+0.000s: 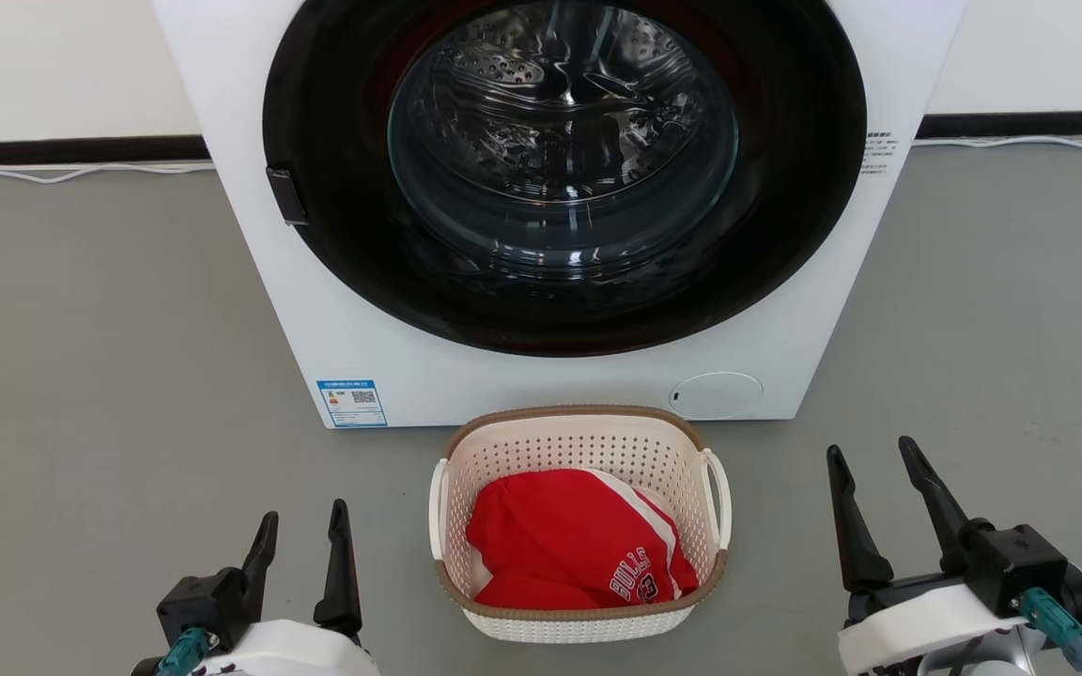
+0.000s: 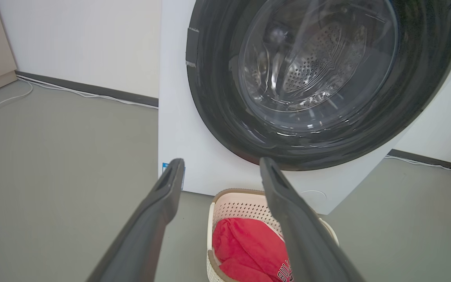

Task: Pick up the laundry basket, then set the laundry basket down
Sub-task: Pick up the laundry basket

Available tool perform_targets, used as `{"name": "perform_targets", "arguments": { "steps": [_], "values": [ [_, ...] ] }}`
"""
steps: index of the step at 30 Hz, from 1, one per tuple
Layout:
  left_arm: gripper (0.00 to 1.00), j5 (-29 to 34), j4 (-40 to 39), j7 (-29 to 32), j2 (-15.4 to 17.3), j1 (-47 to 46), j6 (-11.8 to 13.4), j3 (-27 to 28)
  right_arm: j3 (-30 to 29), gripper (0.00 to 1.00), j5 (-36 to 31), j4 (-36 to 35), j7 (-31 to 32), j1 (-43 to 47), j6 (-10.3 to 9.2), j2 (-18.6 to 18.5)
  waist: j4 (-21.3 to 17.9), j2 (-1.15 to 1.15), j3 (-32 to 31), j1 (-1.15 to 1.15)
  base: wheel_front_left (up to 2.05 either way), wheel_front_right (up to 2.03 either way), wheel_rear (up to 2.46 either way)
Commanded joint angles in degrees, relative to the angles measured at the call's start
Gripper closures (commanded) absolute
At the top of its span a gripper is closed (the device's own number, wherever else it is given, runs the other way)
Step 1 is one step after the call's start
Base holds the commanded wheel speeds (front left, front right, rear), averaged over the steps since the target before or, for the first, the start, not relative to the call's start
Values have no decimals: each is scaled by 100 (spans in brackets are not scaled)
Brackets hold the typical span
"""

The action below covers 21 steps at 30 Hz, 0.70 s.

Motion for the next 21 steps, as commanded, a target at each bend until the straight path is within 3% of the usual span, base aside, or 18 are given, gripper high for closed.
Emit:
{"name": "perform_targets", "arguments": {
  "steps": [1,21],
  "values": [
    [0,11,-159,-79,54,-101,27,157,125,0,-56,-163,-78,-188,36,-54,-1,0,6,0,0,0,0],
    [0,28,-161,-79,54,-373,42,108,-185,0,-22,50,-78,-463,36,-33,17,0,495,0,0,0,0]
  ]
}}
